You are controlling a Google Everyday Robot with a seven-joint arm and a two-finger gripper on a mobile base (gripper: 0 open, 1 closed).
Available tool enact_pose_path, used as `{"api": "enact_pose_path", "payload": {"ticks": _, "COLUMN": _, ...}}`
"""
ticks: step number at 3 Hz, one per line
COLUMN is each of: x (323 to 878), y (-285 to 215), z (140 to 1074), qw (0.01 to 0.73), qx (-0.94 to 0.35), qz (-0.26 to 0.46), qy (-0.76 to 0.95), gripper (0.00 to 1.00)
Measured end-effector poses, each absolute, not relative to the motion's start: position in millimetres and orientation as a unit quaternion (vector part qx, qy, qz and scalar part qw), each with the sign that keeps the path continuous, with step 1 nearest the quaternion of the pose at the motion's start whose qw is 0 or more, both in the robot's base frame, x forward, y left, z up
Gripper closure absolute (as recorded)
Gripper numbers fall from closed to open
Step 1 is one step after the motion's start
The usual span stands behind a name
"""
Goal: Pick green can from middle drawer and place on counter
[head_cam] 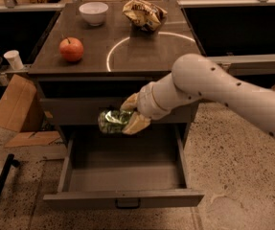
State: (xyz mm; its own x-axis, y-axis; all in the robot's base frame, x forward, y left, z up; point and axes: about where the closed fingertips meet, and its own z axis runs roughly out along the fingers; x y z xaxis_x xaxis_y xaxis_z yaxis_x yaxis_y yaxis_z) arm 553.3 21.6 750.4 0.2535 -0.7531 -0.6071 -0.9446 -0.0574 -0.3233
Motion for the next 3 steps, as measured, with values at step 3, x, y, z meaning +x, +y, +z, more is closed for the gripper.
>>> {"api": "enact_pose_path", "payload": {"ticks": 3, "x": 691, "y": -35, "z": 875, "qw": 0.464, "qx": -0.607, "qz": 0.083, "qy": 0.639, "gripper": 1.00}}
